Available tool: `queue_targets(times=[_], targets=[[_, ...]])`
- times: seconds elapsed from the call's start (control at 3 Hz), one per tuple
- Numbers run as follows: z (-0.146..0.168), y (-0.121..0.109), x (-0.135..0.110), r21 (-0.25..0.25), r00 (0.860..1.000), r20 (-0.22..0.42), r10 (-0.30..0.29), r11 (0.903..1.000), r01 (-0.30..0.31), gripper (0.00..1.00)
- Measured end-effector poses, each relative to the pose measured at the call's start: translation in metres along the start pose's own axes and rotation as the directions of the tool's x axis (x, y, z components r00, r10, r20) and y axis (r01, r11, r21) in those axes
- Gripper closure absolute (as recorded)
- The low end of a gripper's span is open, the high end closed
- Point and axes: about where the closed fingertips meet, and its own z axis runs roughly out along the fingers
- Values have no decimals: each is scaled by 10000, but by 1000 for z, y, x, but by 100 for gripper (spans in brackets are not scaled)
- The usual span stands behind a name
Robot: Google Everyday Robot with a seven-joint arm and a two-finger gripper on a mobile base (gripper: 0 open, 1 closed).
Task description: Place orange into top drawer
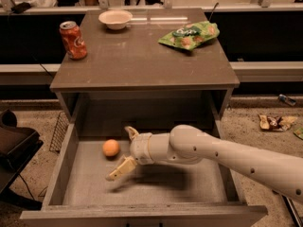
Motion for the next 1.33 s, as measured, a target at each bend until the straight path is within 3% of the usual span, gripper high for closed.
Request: queue_targets(times=[0.33, 0.67, 1.0, 1.33], targets=[[0, 0, 0, -1, 10000, 0, 0, 10000, 0, 0], [-15, -8, -21, -48, 10000, -31, 38, 10000, -38, 0], [-59, -28, -73, 279, 9999, 171, 24, 9996, -29, 0], [-119, -57, -134, 973, 9990, 409, -161, 9952, 121, 0]])
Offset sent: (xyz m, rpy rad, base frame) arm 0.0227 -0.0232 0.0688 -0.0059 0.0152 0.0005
